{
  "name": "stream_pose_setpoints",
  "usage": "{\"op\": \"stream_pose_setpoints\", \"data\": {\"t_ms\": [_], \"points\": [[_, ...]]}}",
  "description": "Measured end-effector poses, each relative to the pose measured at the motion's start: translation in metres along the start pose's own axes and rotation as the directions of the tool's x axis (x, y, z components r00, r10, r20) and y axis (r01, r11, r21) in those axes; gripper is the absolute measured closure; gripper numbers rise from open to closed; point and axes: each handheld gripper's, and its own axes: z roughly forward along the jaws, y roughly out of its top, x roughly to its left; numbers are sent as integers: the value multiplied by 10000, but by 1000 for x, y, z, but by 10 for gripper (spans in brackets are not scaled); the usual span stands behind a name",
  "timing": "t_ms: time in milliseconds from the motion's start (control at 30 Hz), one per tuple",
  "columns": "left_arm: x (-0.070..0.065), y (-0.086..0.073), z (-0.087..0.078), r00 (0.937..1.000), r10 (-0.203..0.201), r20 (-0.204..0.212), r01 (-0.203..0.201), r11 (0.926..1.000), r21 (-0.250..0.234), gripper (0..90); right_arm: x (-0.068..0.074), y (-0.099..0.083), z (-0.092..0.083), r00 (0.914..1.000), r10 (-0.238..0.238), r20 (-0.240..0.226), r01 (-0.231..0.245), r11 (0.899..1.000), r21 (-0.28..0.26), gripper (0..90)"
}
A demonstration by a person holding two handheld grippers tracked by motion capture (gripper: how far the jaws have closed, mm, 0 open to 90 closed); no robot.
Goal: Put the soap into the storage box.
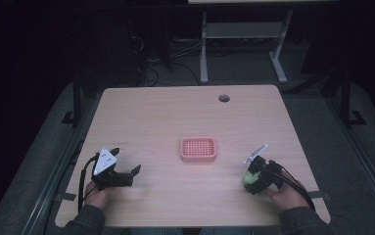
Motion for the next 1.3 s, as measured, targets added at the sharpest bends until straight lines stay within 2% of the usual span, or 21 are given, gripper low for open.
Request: {"op": "stream_pose_setpoints", "data": {"t_ms": [200, 467, 667, 800, 933, 1167, 1200, 1233, 1300], "points": [[0, 0, 0, 10000, -4, 8, 4, 10000, -7, 2, -2, -2, 0, 9998, -153, -162, 149, 9996, -226, 250], [0, 0, 0, 10000, -17, 4, 17, 10000, -7, 2, -1, -3, -1, 9989, -440, -139, 435, 9984, -349, 252], [0, 0, 0, 10000, -29, 1, 29, 10000, 1, 2, -2, -3, -8, 9990, -443, -86, 438, 9975, -546, 252], [0, 0, 0, 10000, -8, 4, 8, 10000, -18, 2, -2, -3, -9, 9983, -564, -130, 558, 9974, -459, 253], [0, 0, 0, 10000, -33, 1, 33, 10000, 0, 2, -3, -3, -11, 9983, -560, -162, 547, 9959, -722, 253], [1, 0, 0, 10000, -8, -20, 8, 10000, 7, 2, -1, 3, -11, 9965, -775, -297, 756, 9954, -596, 254], [1, 0, -1, 10000, -4, -18, 4, 10000, 6, 2, 0, 3, -11, 9968, -780, -158, 768, 9949, -647, 255], [1, 0, -1, 10000, -4, -18, 4, 10000, 6, 2, 0, 3, -10, 9966, -756, -332, 734, 9953, -632, 254], [1, 0, -1, 10000, 2, -8, -2, 10000, -5, 2, 0, 3, -11, 9971, -725, -235, 705, 9946, -759, 255]]}}
